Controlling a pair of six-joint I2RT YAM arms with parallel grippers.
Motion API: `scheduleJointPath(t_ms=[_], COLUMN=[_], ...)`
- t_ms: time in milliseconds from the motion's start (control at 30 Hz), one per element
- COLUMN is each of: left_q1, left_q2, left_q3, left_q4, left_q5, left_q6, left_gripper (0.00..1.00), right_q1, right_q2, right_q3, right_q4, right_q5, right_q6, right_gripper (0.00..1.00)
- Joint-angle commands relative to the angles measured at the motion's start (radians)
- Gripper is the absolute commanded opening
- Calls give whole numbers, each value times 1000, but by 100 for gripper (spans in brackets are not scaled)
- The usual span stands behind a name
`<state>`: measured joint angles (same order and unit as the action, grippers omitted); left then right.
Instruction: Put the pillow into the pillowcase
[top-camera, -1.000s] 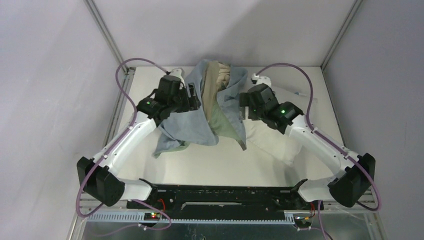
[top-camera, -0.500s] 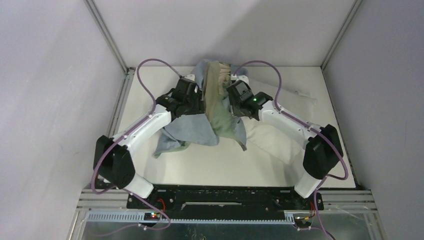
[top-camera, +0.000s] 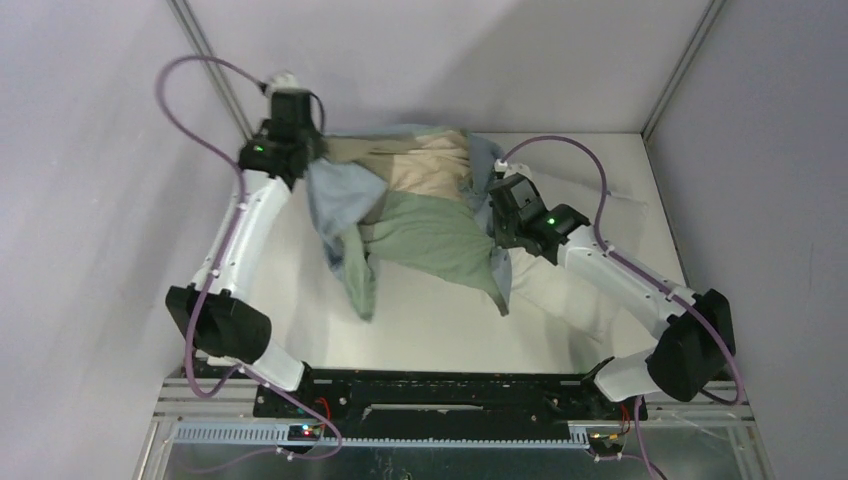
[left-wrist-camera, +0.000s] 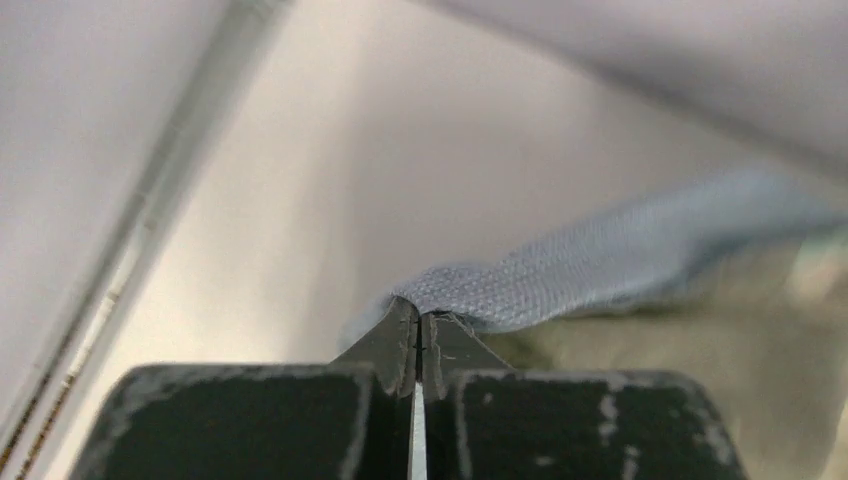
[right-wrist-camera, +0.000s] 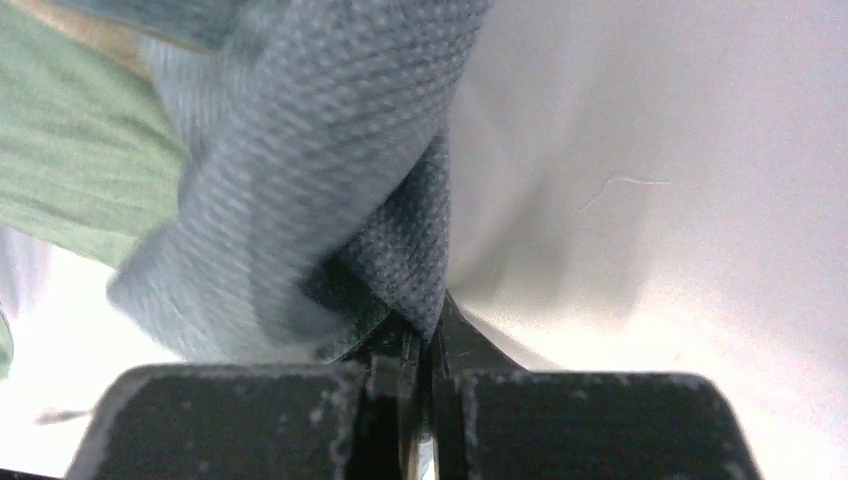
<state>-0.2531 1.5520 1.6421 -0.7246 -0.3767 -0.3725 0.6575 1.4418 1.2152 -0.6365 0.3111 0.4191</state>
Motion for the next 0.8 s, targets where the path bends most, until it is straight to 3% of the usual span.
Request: scheduleJointPath(t_ms=[0, 67, 100, 167, 233, 367, 467, 600, 700, 733, 767], left_q1=[124, 151, 157, 159, 156, 113, 28, -78, -169, -201, -231], left_q2=[72, 192, 251, 360, 411, 362, 259, 72, -20, -38, -53], left_q3=[269, 425, 499, 654, 742, 727, 569, 235, 60, 23, -13], left_q4=[-37, -103, -139, -206, -234, -204, -153, -18, 47, 57, 66], left_q5=[-168, -145, -127, -90, -30, 48, 52, 88, 121, 121, 133], left_q6=[23, 10, 9, 5, -3, 8, 33, 14, -2, -6, -13], left_gripper=[0, 0, 8, 42, 66, 74, 75, 74, 73, 73, 73], right_q1=[-36, -49, -53, -61, -63, -65, -67, -68, -72, -77, -93], right_q2=[-64, -72, -73, -76, -83, -96, -105, -128, -129, -127, -123], right_q3=[-24, -24, -24, -24, -20, 1, 22, 57, 103, 120, 136], right_q4=[-110, -107, -100, -79, -61, -53, -50, -49, -62, -73, -83], right_q5=[-9, -43, -62, -109, -143, -190, -215, -218, -204, -182, -157], right_q6=[-8, -13, -18, -23, -24, -14, -2, 11, 10, 7, 6], right_gripper=[0, 0, 0, 1, 13, 42, 50, 38, 8, 1, 0])
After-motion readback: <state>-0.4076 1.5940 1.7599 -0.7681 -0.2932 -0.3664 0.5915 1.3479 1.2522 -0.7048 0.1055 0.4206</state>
